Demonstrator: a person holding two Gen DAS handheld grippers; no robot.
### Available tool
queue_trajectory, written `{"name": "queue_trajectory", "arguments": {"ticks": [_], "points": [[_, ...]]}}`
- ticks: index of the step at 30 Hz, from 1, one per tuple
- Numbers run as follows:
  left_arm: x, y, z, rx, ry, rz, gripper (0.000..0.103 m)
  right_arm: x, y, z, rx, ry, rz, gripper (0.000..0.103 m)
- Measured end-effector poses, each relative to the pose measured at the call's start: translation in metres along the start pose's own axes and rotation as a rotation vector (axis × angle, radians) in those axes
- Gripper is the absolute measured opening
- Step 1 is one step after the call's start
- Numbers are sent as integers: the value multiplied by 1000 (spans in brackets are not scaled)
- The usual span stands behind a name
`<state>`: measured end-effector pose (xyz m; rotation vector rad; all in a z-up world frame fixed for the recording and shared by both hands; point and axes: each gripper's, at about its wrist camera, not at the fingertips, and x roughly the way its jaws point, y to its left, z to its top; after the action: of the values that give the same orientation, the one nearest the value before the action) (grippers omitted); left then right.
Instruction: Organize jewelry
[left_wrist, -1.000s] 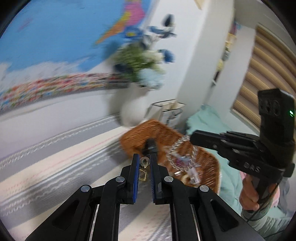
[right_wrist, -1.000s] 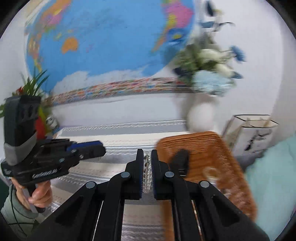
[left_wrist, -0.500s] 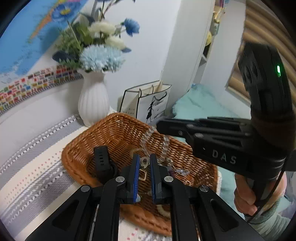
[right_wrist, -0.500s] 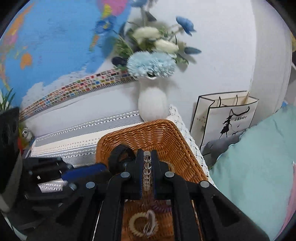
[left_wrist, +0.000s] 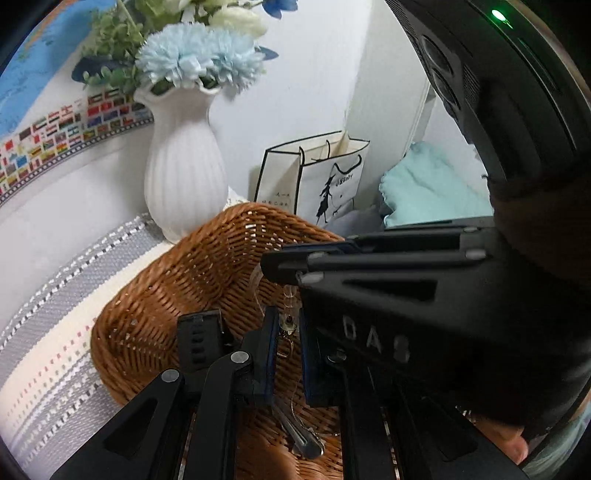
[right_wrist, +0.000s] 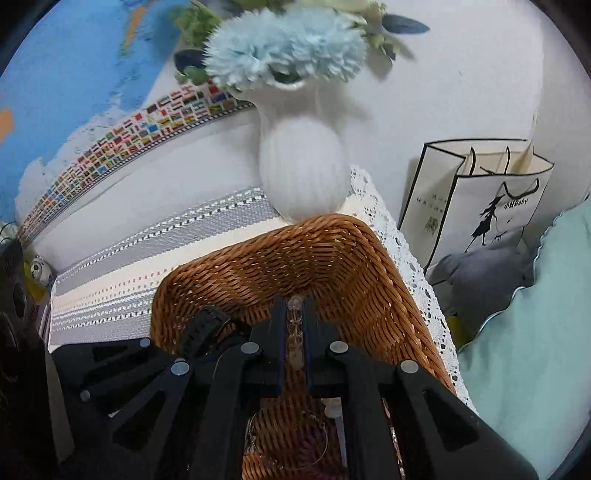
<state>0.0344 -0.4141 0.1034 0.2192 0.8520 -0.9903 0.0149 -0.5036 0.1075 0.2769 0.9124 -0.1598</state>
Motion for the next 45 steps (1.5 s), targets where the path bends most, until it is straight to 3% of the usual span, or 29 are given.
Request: {"name": "queue_trajectory", "arguments": {"ticks": [3, 7, 9, 11, 15, 18, 23, 28, 33, 39, 45], "points": [[3, 2, -3, -9, 14, -27, 14, -1, -9, 1, 37, 10, 32, 11], [-8, 9, -5, -61, 11, -127, 46, -15, -21, -3, 75, -17, 49, 13], [-20, 10, -7, -66, -12, -148, 52, -25, -25, -7, 88, -34, 71, 19], [-32, 9, -10, -71, -29, -141, 53, -37, -26, -14, 100, -51, 79, 28], [-65, 4, -22, -76, -68, -135, 53, -67, -25, -36, 131, -94, 123, 30], [-97, 0, -39, -75, -136, -82, 53, -96, -13, -62, 125, -144, 127, 32], [-158, -11, -80, -76, -268, 82, 58, -138, 24, -102, 57, -242, 59, 38], [-208, -24, -120, -85, -332, 337, 67, -170, 69, -143, 2, -345, -45, 64], [-238, -35, -157, -86, -372, 522, 78, -182, 97, -178, -28, -373, -115, 70], [-237, -46, -177, -31, -357, 622, 80, -175, 108, -197, -43, -362, -250, 74], [-220, -50, -181, -6, -332, 541, 80, -162, 97, -203, 2, -356, -304, 74]]}}
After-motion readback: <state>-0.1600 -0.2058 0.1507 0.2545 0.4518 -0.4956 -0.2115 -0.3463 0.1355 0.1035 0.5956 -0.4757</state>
